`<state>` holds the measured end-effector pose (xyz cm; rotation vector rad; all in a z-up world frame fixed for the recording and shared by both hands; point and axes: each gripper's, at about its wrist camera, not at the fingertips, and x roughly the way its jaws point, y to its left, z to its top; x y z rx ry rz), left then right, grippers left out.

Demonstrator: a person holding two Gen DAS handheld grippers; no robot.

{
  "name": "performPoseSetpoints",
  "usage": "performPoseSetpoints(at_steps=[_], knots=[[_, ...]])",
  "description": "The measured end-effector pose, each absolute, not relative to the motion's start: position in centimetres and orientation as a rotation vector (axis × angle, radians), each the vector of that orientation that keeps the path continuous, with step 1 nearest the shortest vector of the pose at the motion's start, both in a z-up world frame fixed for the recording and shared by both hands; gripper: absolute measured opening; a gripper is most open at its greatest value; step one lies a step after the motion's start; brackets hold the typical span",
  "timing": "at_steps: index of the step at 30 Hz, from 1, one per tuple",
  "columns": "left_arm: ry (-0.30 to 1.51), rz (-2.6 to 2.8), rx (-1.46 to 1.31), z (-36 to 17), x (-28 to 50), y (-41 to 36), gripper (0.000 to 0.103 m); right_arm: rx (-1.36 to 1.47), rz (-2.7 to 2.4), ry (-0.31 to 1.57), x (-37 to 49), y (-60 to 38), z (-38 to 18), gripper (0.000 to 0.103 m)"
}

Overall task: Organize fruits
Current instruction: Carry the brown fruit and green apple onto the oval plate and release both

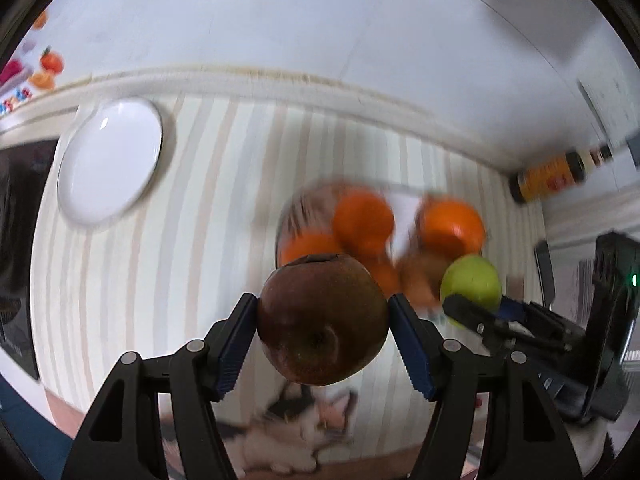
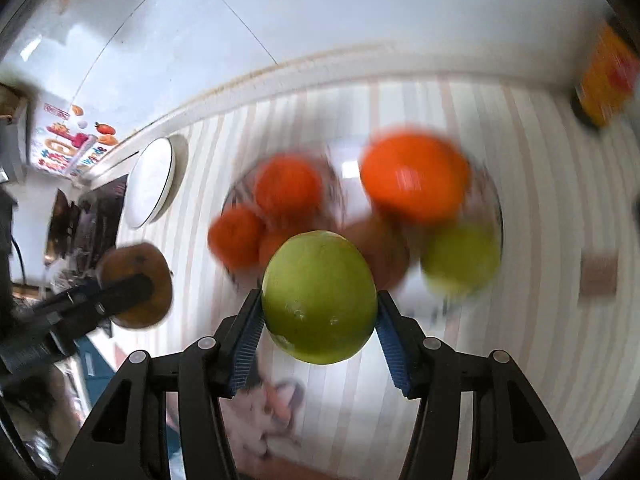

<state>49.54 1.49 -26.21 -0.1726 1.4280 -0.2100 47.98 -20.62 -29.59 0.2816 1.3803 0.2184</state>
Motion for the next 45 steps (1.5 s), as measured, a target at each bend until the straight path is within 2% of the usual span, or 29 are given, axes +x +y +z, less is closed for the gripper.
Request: performPoseSetpoints(at_steps=[8,15,28,35,45], knots=[[1.582,-0.193,-0.138,-32.0,58.0,-0.3,0.065,0.168,0.202,1.45,53.8,-18.2,-32.1,0.058],[1.665,-0.191,-0.134,-35.5,58.6,-1.0,0.065,0.125,0.203,1.501,55.0,-16.3,-34.2,0.058],[1.66,-0.189,-0.095,-36.2,58.2,-2.5,0.065,0.215,0.207,1.531,55.4,-17.9,-33.9,0.066],[1.675,-0.173,-0.08,-36.1,58.6,-2.5,0.065,0.232,0.204,1.516,54.7,-18.1,-33.1,0.076],[1.665,-0.181,-0.072,-34.8,59.0,-2.4,0.066,0.246,0.201,1.475,54.2,-18.9,-31.1,0.076]])
